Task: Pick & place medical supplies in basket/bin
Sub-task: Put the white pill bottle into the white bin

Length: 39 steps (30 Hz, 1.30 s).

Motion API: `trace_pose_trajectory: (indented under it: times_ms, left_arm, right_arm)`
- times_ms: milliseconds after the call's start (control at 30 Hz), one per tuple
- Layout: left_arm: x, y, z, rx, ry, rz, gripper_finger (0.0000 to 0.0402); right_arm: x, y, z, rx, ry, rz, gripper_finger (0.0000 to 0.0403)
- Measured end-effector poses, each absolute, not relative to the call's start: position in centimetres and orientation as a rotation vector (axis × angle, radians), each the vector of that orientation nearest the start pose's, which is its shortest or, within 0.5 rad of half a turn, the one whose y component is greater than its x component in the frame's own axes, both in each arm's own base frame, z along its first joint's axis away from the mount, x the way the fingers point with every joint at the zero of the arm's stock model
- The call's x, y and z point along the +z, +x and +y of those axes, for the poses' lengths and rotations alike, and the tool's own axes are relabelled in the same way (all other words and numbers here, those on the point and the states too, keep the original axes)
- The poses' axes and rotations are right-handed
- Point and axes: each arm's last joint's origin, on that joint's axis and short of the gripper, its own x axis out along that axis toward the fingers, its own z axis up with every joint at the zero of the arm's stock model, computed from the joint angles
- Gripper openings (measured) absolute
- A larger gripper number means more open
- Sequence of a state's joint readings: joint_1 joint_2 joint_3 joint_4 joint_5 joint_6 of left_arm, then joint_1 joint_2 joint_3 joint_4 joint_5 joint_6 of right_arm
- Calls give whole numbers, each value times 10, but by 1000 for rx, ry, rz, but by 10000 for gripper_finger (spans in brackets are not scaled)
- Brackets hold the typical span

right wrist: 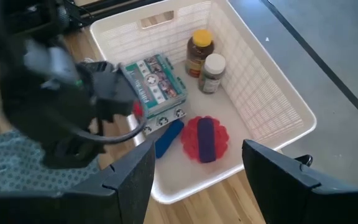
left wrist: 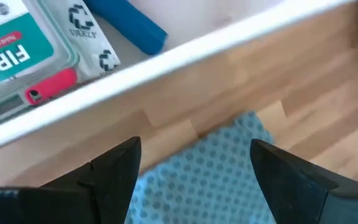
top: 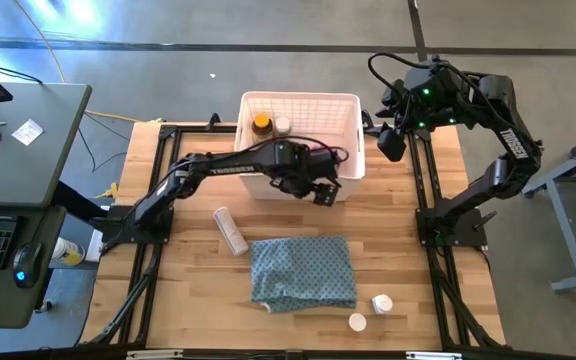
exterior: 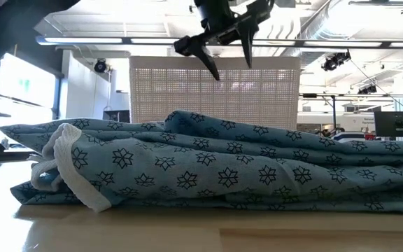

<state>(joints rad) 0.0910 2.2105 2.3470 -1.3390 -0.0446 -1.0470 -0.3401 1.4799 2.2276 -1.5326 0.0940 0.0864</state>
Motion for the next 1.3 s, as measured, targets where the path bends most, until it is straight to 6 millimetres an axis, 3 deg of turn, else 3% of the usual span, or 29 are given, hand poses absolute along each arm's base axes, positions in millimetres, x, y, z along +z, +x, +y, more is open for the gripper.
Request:
trace_pose_trajectory:
  times_ms: [567,1067,1300]
  left_arm:
    - [321,447,47,693,-978,1001,335]
    - [323,450,44,658,-1004,983,335]
    - [326,452,35,558,-1048,1018,335]
  right_arm:
    - [508,190,-70,-440,154,776,232]
    - [507,189,-68,-400,211,788,232]
    - [507,188,-68,-409,208,800,232]
